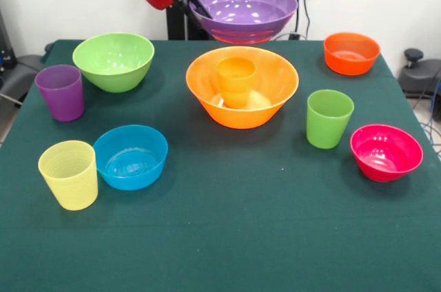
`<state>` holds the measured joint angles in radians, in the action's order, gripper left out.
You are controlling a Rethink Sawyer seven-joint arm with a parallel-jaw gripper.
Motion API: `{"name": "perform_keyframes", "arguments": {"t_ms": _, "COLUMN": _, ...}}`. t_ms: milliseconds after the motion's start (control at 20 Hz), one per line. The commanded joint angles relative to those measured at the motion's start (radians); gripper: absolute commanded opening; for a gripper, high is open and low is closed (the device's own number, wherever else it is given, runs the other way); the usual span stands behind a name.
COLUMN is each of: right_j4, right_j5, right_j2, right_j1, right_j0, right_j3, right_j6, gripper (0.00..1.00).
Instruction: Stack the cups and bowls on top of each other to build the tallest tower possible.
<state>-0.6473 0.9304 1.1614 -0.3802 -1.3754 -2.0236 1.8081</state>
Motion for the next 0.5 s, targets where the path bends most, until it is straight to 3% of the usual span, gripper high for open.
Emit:
{"name": "perform_keyframes", "arguments": {"t_ms": 50, "right_j4": -0.086, "right_j5": 0.059, "right_j2": -0.087, "right_j1": 0.044, "right_j0": 0.094, "right_j3": 0.141, "right_j6": -0.303, "gripper": 0.00}}
{"name": "perform_keyframes", "arguments": {"t_ms": 500, "right_j4": -0.099, "right_j5": 0.059, "right_j2": -0.110, "right_j1": 0.058, "right_j0": 0.113, "right_j3": 0.175, "right_j6": -0.316, "gripper": 0.00}}
